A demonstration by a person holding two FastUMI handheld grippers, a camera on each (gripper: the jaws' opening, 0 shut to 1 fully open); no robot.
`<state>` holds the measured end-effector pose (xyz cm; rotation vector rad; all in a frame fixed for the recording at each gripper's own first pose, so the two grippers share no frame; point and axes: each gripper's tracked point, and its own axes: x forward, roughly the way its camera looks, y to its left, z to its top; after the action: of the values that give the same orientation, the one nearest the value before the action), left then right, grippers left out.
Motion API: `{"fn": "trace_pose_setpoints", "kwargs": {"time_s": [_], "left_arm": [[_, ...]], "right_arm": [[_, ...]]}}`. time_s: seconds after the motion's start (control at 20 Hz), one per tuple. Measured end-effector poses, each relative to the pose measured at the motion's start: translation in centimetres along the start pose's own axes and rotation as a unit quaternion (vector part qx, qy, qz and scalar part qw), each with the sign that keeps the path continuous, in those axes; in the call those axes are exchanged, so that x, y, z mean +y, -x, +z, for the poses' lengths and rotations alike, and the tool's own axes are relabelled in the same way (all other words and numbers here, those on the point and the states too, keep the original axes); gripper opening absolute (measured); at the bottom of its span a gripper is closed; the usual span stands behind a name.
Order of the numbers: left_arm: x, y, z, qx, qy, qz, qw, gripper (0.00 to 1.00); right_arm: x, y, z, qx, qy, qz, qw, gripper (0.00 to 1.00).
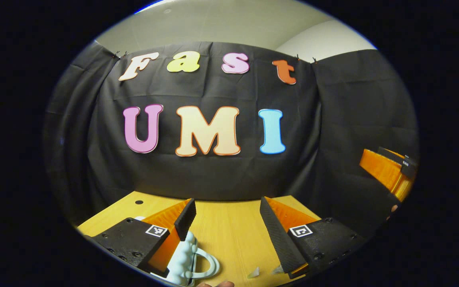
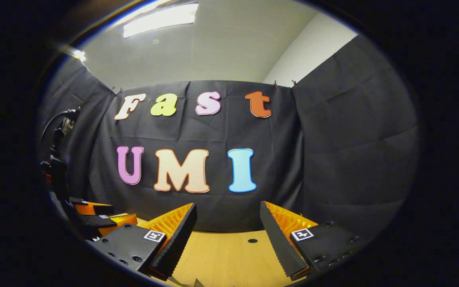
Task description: First open the suitcase, pack the skin care products into it, and then close the suitcase.
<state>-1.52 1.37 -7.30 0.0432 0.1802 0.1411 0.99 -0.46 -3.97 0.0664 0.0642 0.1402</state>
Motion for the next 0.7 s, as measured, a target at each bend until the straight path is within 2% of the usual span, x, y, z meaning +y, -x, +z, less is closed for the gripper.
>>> {"fn": "trace_pose_setpoints", "kwargs": {"time_s": [0.15,0.25,0.35,0.45,0.65,0.7], "left_arm": [[2.0,0.6,-4.7,0.064,-0.021,0.033,0.997,0.95],[2.3,0.8,-8.2,0.107,-0.014,0.033,0.994,0.95],[1.6,0.7,-11.2,0.157,-0.004,0.011,0.988,0.95],[2.5,0.5,-13.9,0.195,-0.005,0.013,0.981,0.96],[2.7,-0.5,-18.2,0.269,0.029,0.006,0.963,0.96],[2.6,-0.7,-18.9,0.282,0.030,0.004,0.959,0.96]], "right_arm": [[0.1,-0.7,-1.6,0.013,-0.023,0.030,0.999,0.99],[-0.1,-1.2,-2.8,0.034,-0.027,0.031,0.999,1.00],[-0.6,-1.6,-2.4,0.030,-0.044,0.015,0.998,0.98],[-0.3,-1.5,-1.9,0.030,-0.061,0.005,0.998,0.98],[-0.5,-1.0,-2.8,0.048,-0.021,-0.016,0.999,0.94],[-0.6,-0.7,-2.8,0.052,-0.015,-0.022,0.998,0.97]]}}
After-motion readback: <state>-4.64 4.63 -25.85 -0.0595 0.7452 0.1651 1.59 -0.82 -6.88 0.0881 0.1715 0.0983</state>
